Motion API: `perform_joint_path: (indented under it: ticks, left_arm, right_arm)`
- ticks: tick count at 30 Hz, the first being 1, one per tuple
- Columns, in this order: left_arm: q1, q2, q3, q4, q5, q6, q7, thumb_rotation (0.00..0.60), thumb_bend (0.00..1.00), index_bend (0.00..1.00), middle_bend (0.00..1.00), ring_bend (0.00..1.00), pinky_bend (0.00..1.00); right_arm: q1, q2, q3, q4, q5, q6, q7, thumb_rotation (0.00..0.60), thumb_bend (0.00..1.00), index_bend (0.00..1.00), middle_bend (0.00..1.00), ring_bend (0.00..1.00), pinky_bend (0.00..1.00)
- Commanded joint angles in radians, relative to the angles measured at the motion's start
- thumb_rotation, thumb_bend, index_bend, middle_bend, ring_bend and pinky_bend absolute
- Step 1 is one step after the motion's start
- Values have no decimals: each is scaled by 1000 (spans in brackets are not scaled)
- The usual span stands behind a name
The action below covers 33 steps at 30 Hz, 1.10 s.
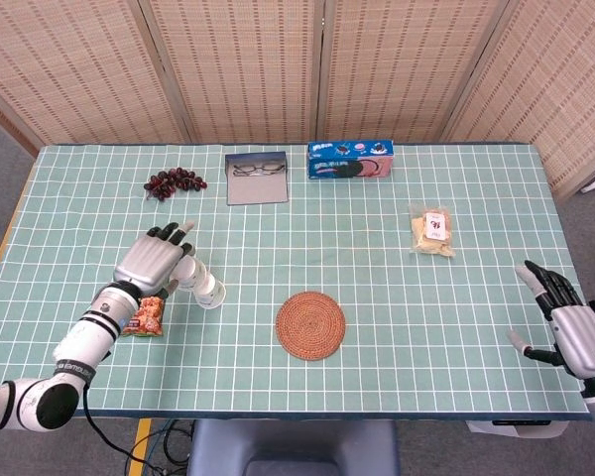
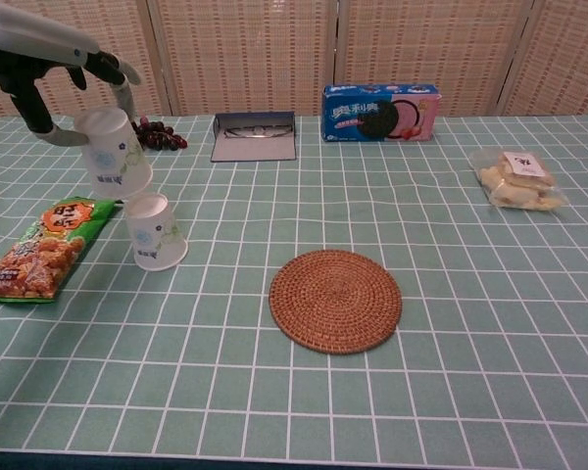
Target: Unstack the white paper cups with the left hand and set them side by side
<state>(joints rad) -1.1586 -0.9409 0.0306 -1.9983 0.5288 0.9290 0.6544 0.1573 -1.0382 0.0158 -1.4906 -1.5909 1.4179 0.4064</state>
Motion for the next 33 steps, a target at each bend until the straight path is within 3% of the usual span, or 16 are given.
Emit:
perform_joint_path:
  ticks: [1,18,33]
  left_arm:
    - [4,22,1,-20,-6,14,11,600,406,353,0,0,133]
    - [118,56,11,-1,75,25,-64,600,406,355,0,0,133]
    - [194,3,-1,60,155,-4,-130,600,406,359,0,0,133]
  right_arm:
    - [-1,-1,-1,-3,-1,1,-5,600,251,0,0,0,0]
    - [2,-6,-4,-8,-4,-5,-25,600,251,0,0,0,0]
    - [-1,-4,-10,-14,-16,6,-29,600,251,0,0,0,0]
